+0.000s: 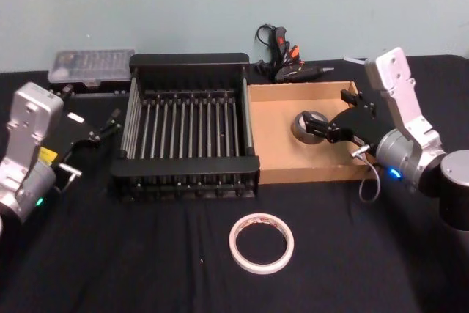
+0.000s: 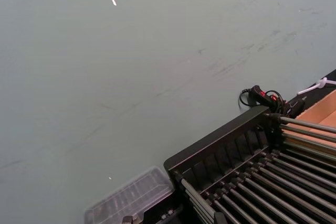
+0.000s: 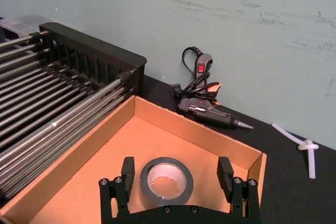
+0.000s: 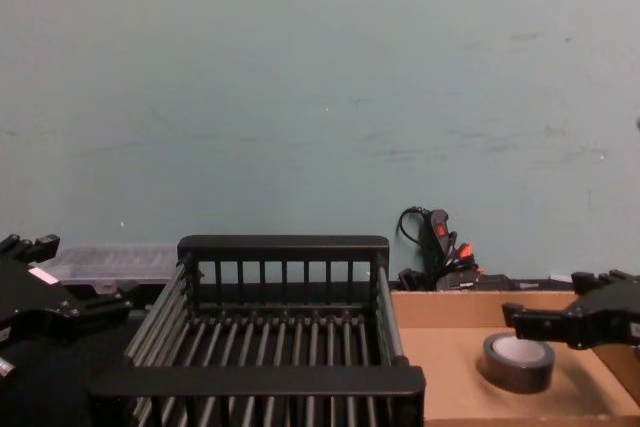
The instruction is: Pick up the white tape and place it into the black box , Pick up the silver tape and place it into the brown box.
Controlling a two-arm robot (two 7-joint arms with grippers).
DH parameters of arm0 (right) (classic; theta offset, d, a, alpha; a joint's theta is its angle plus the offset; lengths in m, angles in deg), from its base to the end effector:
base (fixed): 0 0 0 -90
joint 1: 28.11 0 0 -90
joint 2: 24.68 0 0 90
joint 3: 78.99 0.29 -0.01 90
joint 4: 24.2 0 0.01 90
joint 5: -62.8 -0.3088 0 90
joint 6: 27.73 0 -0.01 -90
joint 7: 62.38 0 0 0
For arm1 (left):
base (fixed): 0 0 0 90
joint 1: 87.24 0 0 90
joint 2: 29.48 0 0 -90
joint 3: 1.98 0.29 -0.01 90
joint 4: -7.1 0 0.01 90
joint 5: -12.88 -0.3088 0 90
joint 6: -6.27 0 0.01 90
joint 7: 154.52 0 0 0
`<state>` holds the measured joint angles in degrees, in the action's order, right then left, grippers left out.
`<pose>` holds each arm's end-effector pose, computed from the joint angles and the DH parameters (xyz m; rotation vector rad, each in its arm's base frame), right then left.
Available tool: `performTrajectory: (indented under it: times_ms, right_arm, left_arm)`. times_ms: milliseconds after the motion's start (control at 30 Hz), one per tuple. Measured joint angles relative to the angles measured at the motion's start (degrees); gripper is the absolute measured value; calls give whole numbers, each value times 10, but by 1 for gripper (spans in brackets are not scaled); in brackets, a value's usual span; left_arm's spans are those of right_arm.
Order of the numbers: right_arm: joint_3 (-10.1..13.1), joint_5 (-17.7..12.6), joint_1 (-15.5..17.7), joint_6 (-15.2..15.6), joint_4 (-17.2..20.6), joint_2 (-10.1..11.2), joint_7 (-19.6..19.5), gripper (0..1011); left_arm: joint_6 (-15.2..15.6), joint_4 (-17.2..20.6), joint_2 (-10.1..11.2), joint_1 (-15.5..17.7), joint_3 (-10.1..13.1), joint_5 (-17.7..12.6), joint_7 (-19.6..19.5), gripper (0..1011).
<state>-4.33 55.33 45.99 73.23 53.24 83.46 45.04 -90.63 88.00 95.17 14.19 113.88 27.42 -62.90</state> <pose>0.3990 -0.0352 -0.2802 -0.3337 -0.0017 -1.0993 0.3581 0.0827 -0.3023 0.3047 -0.2851 1.2480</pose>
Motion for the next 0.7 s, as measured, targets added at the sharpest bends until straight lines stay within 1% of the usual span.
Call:
performTrajectory:
  times_ms: [33,133,200,233,300,333,433,533,633,700]
  right_arm:
    - [0,0,0,0,0,0,0,1002]
    - [7,-10,16,25,32,6,5,1002]
    - [10,-15,23,37,47,9,7,1002]
    - [12,-19,31,49,62,13,8,1002]
    - [14,-23,38,62,77,16,10,1002]
    - [15,-28,45,77,93,20,11,1002]
    - [16,-34,56,100,116,26,13,1002]
    - [15,-42,74,138,156,39,19,1002]
    - [13,-48,86,164,182,48,21,1002]
    - [12,-52,92,175,195,51,21,1002]
  left_arm:
    - [0,0,0,0,0,0,0,1001]
    - [0,0,0,0,0,0,0,1001]
    - [0,0,0,0,0,0,0,1001]
    - [0,0,0,0,0,0,0,1001]
    - [0,0,0,0,0,0,0,1001]
    - [0,0,0,0,0,0,0,1001]
    - [0,0,0,0,0,0,0,1001]
    - [0,0,0,0,0,0,0,1001]
    - [0,0,0,0,0,0,0,1001]
    - [0,0,0,0,0,0,0,1001]
